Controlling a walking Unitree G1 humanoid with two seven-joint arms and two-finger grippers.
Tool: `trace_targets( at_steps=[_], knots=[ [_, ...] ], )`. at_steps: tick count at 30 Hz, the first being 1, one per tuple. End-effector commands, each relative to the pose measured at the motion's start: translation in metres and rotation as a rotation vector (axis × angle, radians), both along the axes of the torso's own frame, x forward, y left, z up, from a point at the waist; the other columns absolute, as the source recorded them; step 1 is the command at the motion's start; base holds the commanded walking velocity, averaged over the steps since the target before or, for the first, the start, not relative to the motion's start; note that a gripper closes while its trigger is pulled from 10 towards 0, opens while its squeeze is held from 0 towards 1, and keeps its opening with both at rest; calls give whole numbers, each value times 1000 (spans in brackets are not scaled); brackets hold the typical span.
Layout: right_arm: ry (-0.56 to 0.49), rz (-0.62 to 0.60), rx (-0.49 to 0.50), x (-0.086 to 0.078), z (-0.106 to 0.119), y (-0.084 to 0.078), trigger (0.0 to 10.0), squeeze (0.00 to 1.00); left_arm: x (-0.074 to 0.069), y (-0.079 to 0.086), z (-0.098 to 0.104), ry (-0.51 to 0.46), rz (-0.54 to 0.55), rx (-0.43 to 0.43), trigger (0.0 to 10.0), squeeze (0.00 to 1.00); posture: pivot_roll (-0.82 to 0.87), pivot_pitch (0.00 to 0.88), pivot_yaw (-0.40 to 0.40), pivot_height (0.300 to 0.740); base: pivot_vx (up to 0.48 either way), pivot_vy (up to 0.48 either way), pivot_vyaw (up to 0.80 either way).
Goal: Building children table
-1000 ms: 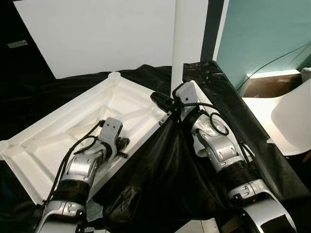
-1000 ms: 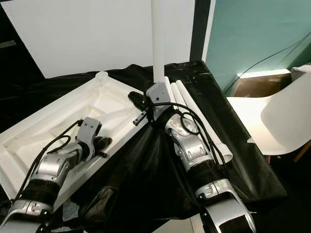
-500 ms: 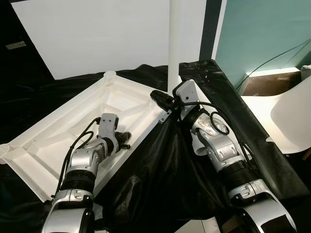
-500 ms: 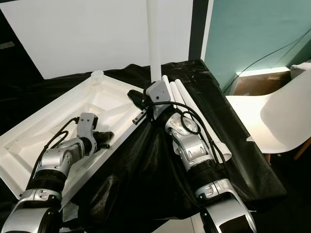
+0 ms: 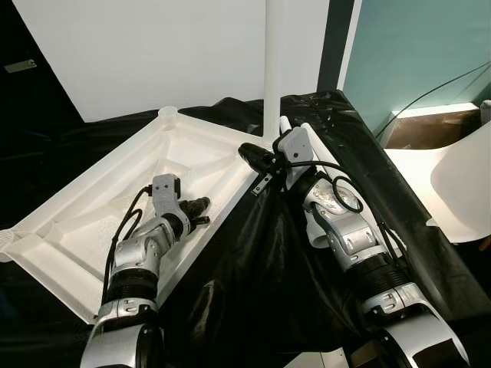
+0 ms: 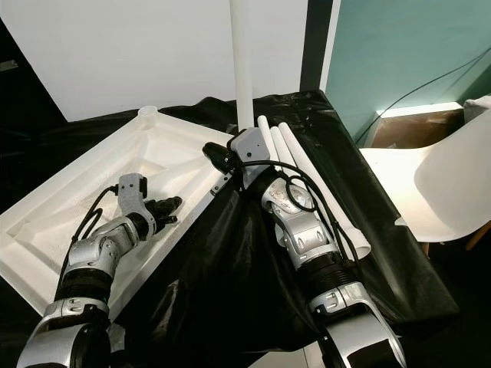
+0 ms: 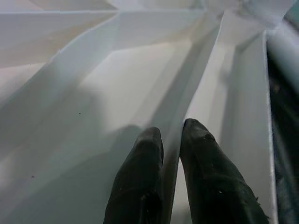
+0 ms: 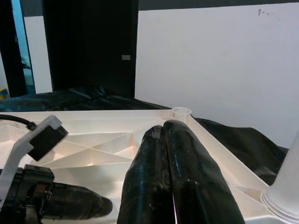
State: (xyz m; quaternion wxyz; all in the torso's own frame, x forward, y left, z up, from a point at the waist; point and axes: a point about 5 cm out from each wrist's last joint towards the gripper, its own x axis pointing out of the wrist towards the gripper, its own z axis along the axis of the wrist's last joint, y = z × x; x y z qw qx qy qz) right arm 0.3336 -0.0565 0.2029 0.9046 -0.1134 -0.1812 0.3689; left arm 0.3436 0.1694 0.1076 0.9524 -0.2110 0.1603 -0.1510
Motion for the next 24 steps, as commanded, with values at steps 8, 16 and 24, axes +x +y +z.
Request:
trace_targets(
  at_steps=[8,16,24],
  knots=[
    [9,19,-17,-2,-2,3,10000,0,-13,-6,-13,29,156,263,10000,27,44,0,31,740,0,0,0],
    [8,20,-23,0,-2,3,10000,0,-24,-45,22,-240,-214,252,10000,624,39,0,32,740,0,0,0],
    [9,16,-23,0,-2,3,10000,0,-35,-49,54,-396,-394,123,10000,0,34,0,41,740,0,0,0]
  ],
)
